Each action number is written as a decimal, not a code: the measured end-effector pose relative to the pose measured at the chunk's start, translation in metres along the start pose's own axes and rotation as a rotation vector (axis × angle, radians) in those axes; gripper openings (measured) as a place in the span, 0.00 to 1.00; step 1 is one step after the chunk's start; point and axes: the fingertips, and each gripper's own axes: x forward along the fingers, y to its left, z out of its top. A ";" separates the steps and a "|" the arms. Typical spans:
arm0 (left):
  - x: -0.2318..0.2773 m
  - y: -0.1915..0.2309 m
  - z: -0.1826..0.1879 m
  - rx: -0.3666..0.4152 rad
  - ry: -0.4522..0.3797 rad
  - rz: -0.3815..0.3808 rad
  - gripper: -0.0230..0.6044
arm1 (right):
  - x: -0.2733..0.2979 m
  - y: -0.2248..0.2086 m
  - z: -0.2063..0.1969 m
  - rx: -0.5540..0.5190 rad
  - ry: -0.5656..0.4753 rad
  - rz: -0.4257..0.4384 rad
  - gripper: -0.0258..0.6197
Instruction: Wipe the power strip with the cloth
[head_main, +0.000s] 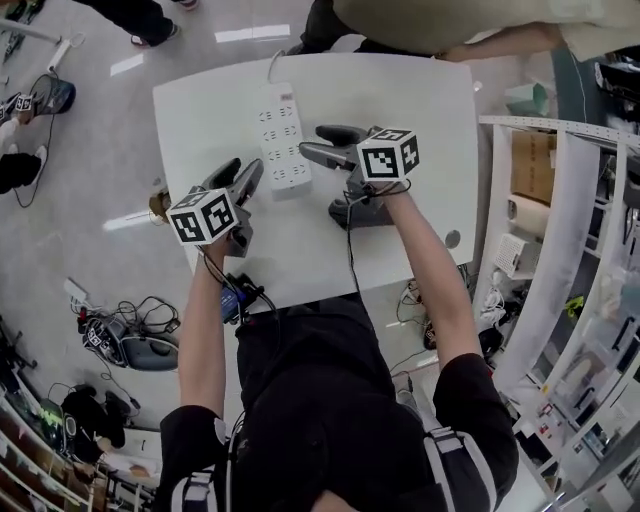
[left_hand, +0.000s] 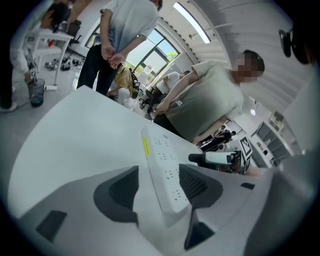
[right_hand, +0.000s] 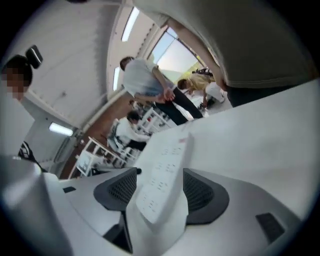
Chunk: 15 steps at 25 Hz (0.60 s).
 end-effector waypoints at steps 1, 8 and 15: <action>0.006 0.000 0.002 0.038 0.011 0.037 0.54 | 0.000 -0.018 -0.009 -0.011 0.094 -0.040 0.48; 0.044 -0.018 -0.010 0.005 0.052 0.006 0.64 | 0.034 -0.027 -0.027 0.114 0.272 0.038 0.51; 0.046 -0.018 -0.013 -0.209 -0.028 -0.110 0.69 | 0.037 -0.022 -0.022 0.421 0.117 0.238 0.51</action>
